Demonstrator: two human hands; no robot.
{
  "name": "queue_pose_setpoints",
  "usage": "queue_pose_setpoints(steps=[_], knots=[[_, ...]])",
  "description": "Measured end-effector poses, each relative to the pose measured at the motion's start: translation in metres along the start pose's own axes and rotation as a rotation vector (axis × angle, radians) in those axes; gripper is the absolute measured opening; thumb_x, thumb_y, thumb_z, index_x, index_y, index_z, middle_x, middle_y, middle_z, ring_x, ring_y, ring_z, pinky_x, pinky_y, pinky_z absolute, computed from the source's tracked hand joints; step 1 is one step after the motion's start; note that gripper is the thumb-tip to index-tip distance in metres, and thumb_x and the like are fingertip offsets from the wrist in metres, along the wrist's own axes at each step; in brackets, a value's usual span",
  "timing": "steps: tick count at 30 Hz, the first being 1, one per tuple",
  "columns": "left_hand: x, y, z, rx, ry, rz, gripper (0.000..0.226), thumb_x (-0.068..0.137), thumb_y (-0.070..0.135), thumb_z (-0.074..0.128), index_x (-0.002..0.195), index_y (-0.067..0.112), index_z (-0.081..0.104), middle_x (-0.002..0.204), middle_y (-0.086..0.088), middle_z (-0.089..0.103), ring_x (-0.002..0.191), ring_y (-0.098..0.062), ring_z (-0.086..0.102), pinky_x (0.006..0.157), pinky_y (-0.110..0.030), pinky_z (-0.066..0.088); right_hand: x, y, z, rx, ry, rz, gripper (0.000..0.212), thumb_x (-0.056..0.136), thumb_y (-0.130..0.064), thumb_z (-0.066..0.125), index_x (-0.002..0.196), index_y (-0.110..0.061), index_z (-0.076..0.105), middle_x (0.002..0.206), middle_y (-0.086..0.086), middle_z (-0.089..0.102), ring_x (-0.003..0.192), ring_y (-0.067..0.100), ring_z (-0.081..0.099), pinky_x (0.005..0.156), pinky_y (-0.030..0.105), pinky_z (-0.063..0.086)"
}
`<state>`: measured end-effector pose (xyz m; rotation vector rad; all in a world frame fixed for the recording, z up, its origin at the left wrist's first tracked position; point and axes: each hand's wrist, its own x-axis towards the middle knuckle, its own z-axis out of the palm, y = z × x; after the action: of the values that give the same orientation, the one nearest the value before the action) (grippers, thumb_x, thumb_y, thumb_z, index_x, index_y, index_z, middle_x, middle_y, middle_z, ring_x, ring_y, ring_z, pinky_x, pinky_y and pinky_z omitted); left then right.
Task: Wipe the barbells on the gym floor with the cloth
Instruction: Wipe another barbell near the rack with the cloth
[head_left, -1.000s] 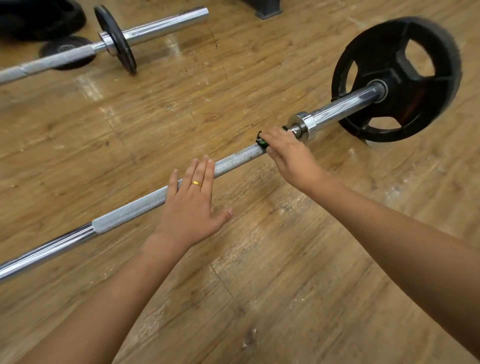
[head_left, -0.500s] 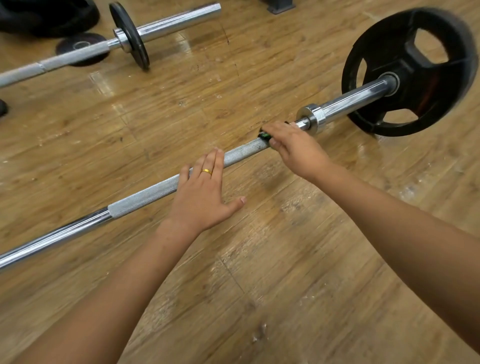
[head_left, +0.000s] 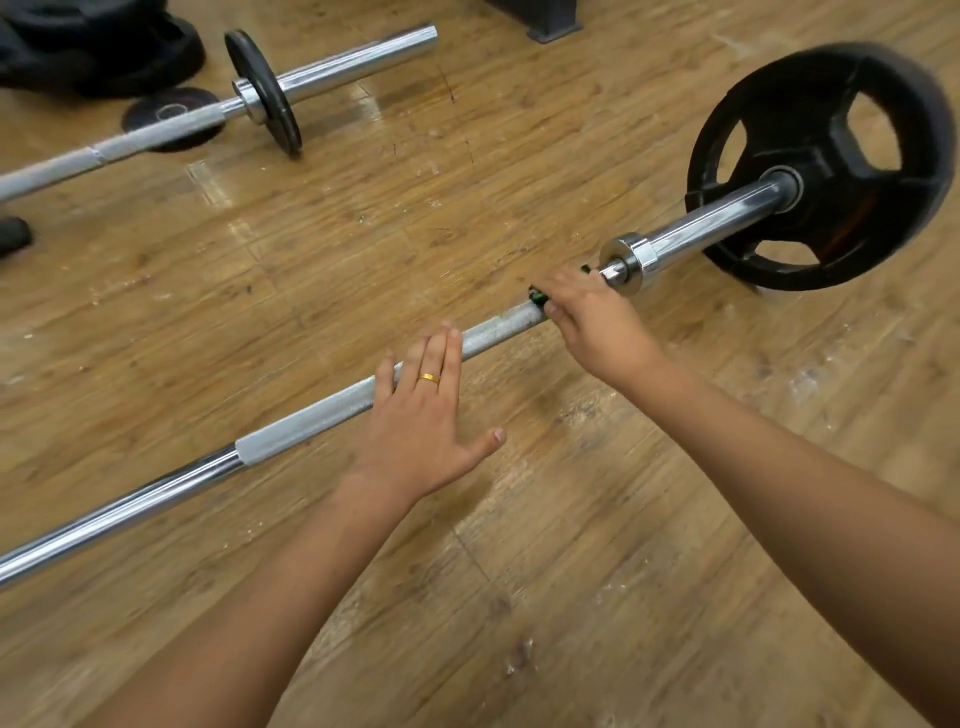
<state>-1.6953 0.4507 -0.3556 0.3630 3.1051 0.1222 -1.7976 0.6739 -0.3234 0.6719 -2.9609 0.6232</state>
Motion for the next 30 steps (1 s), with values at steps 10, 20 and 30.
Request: queue_pose_setpoints(steps=[10, 20, 30], knots=[[-0.026, 0.026, -0.004, 0.011, -0.042, 0.008, 0.108, 0.09, 0.079, 0.03, 0.158, 0.01, -0.019, 0.166, -0.006, -0.022, 0.154, -0.023, -0.017, 0.123, -0.053, -0.009, -0.022, 0.0, -0.002, -0.034, 0.04, 0.079, 0.028, 0.105, -0.014, 0.044, 0.127, -0.01, 0.061, 0.128, 0.005, 0.063, 0.117, 0.027, 0.053, 0.104, 0.037, 0.032], [-0.054, 0.053, 0.001, -0.042, 0.046, -0.039, 0.093, 0.093, 0.061, 0.036, 0.161, 0.005, 0.004, 0.169, -0.011, 0.001, 0.156, -0.024, -0.002, 0.124, -0.051, 0.0, -0.06, 0.005, -0.001, -0.076, -0.013, -0.057, 0.036, 0.101, -0.013, 0.054, 0.136, -0.006, 0.057, 0.138, 0.008, 0.059, 0.122, 0.033, 0.055, 0.109, 0.044, 0.037], [-0.072, 0.068, -0.002, -0.069, 0.056, 0.01, 0.089, 0.089, 0.057, 0.036, 0.158, 0.003, 0.022, 0.167, -0.014, 0.015, 0.155, -0.027, 0.014, 0.124, -0.051, 0.003, -0.087, -0.008, -0.003, -0.077, -0.013, -0.188, 0.029, 0.096, -0.012, 0.062, 0.124, -0.009, 0.067, 0.124, 0.006, 0.068, 0.107, 0.03, 0.063, 0.094, 0.046, 0.05]])
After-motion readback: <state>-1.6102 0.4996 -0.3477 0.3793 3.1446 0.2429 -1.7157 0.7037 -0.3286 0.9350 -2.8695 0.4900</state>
